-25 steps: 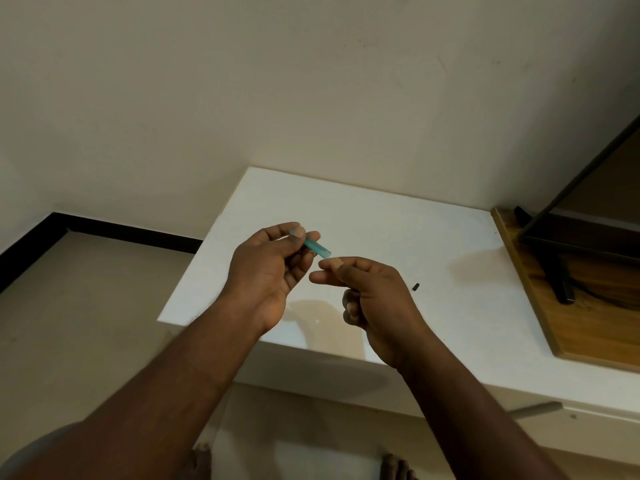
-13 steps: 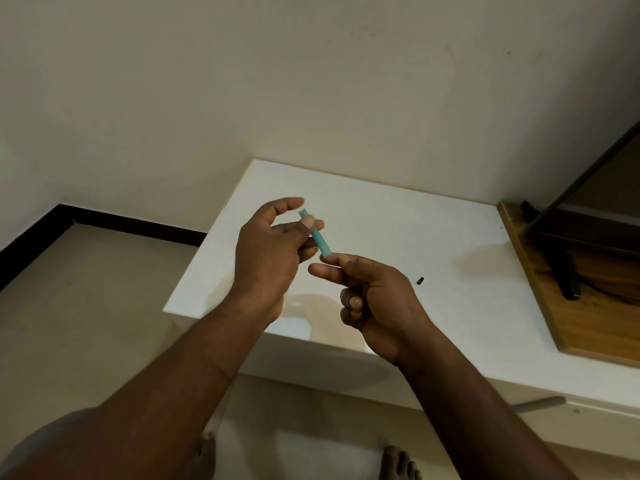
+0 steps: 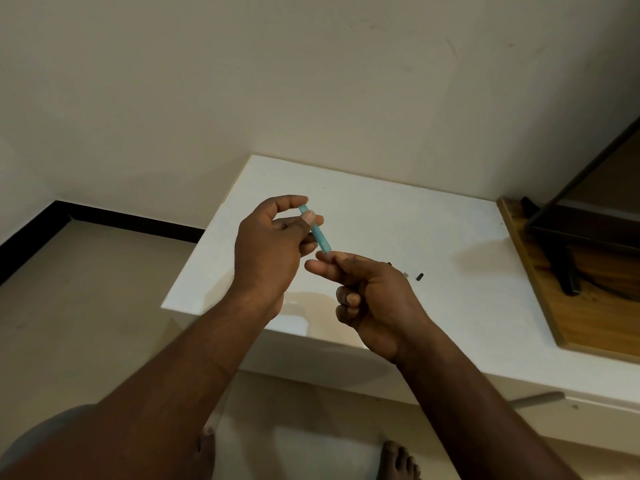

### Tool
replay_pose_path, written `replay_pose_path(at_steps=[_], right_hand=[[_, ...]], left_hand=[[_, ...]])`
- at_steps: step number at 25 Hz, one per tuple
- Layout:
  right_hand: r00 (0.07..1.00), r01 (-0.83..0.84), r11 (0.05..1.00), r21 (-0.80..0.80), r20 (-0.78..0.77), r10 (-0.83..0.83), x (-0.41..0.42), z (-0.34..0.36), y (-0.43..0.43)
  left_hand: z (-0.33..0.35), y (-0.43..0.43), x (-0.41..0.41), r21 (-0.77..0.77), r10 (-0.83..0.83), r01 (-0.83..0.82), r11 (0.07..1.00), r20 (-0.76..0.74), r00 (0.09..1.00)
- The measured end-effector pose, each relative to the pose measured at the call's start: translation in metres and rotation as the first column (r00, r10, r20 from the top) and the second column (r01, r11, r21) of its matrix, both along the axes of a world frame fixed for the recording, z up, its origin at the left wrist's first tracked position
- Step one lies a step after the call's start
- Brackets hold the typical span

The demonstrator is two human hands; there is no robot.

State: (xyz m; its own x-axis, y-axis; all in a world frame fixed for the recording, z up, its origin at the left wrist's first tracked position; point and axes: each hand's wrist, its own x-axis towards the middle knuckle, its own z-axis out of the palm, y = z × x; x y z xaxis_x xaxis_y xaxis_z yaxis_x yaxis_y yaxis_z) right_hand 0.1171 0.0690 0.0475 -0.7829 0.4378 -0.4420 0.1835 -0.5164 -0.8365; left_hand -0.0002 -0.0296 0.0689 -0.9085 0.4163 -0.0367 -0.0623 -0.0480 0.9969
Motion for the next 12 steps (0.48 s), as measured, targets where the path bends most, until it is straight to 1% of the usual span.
replay_pose_path(at_steps=[3, 8, 12], right_hand=[[1.0, 0.002, 1.0, 0.023, 0.009, -0.002, -0.0004, 0.0003, 0.0001], [0.999, 0.005, 0.998, 0.063, 0.037, -0.007, -0.0005, 0.0037, -0.0022], [0.996, 0.019, 0.985, 0.171, 0.084, -0.033, -0.0022, 0.0079, -0.0042]], left_hand=[[-0.0011, -0.0001, -0.0013, 0.044, 0.01, -0.015, 0.999, 0.116, 0.993], [-0.0022, 0.0, -0.003, 0.089, 0.022, -0.045, 0.995, 0.243, 0.97], [-0.0036, 0.0, -0.0049, 0.101, 0.039, -0.074, 0.992, 0.31, 0.95]])
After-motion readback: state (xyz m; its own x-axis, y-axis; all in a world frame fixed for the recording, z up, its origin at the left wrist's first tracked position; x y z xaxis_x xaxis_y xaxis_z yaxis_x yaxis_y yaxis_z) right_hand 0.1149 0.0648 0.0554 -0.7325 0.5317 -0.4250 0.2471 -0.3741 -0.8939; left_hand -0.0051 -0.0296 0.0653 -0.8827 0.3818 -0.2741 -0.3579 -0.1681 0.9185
